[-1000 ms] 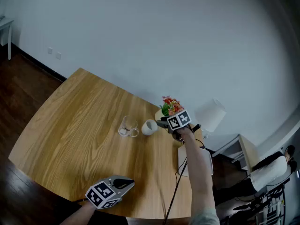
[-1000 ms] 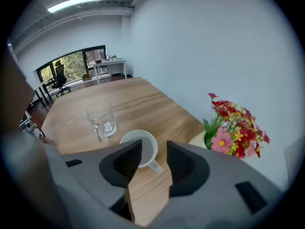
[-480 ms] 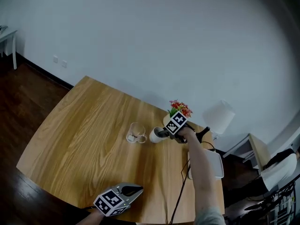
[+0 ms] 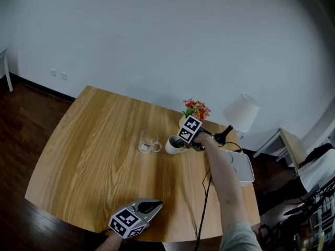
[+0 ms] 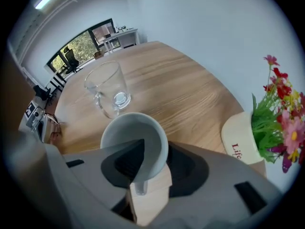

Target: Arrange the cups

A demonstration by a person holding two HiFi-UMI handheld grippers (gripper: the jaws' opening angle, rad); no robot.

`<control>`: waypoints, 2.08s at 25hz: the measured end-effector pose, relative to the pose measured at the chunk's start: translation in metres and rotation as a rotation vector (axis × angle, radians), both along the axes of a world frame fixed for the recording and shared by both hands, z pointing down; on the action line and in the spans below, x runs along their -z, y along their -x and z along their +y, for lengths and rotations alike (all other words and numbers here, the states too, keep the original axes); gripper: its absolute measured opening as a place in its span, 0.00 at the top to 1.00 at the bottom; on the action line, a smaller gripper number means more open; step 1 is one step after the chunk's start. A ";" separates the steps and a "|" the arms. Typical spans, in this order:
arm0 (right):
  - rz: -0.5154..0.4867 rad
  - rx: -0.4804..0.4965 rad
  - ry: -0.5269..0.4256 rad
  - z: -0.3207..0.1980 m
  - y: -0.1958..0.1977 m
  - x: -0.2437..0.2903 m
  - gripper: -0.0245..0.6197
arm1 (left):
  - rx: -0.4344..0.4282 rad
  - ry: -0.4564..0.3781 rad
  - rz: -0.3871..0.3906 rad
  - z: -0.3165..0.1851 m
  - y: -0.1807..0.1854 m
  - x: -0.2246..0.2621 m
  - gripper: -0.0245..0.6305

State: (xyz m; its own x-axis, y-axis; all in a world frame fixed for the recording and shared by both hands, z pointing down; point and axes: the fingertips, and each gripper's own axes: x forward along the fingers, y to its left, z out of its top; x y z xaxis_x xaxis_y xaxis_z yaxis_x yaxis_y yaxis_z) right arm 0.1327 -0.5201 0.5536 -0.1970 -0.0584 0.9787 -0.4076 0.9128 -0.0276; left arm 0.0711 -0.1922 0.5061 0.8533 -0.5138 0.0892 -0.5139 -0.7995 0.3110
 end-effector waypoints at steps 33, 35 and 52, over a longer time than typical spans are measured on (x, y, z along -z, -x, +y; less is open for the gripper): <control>-0.053 -0.473 -0.177 0.076 -0.256 0.162 0.90 | -0.013 -0.036 -0.044 0.001 0.002 -0.005 0.95; -0.026 -0.539 -0.178 0.075 -0.286 0.153 0.90 | -0.013 -0.040 -0.050 0.001 0.001 -0.007 0.95; -0.100 -0.681 -0.093 0.027 -0.324 0.082 0.90 | 0.018 -0.030 -0.036 -0.004 0.006 -0.008 0.95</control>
State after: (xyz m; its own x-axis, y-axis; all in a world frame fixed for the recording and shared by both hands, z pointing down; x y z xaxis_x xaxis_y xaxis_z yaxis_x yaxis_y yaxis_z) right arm 0.4565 -0.4927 0.4713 -0.1752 -0.2840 0.9427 -0.8902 0.4546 -0.0285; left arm 0.0656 -0.1957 0.5137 0.8405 -0.5317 0.1044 -0.5386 -0.7988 0.2679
